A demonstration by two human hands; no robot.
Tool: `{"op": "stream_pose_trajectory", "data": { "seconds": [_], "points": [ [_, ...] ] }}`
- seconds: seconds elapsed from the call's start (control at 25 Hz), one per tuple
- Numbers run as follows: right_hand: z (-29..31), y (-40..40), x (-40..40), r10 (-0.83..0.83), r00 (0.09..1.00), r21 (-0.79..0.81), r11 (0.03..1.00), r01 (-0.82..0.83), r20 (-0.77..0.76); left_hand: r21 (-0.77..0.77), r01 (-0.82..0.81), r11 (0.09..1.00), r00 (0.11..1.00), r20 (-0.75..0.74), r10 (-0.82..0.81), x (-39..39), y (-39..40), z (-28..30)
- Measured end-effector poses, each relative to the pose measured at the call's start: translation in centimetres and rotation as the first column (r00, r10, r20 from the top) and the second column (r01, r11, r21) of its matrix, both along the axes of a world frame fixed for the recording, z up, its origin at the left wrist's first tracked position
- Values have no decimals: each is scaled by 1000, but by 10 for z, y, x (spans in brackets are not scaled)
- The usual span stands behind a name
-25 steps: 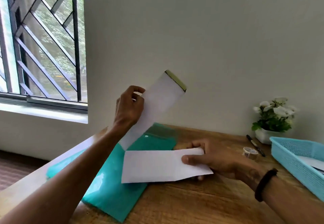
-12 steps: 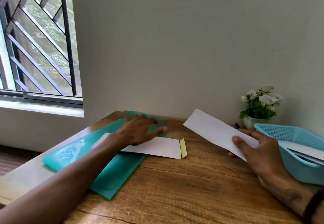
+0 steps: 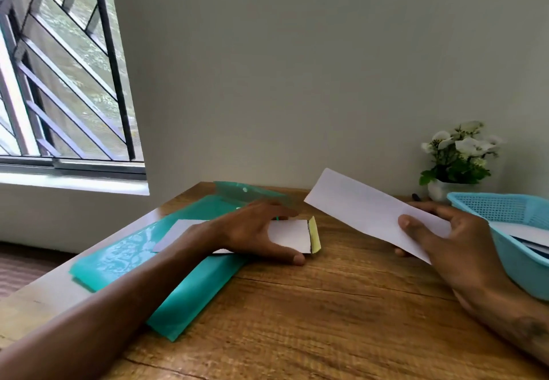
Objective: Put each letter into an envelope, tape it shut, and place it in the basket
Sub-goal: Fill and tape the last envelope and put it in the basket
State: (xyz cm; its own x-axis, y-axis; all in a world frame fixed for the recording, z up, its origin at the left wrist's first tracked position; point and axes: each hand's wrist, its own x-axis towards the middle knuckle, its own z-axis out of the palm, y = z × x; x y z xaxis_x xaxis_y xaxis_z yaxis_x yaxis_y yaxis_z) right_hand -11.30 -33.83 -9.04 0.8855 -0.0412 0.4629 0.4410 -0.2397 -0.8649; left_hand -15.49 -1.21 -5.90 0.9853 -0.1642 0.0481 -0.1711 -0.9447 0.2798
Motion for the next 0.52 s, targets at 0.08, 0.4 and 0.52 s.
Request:
{"op": "stream_pose_trajectory", "data": {
  "seconds": [0.08,0.4,0.52],
  "points": [
    [3,0,-7,14,998,-18,1000,-13,65,25,1,1000,983,186,-5,1,4,-2],
    [8,2,-15,13,981,-93,996,5,193,68,-28,997,876,483,-8,6,15,-2],
    [10,-1,-15,0,979,-77,997,16,202,15,-9,1000,883,469,1,6,15,0]
  ]
}}
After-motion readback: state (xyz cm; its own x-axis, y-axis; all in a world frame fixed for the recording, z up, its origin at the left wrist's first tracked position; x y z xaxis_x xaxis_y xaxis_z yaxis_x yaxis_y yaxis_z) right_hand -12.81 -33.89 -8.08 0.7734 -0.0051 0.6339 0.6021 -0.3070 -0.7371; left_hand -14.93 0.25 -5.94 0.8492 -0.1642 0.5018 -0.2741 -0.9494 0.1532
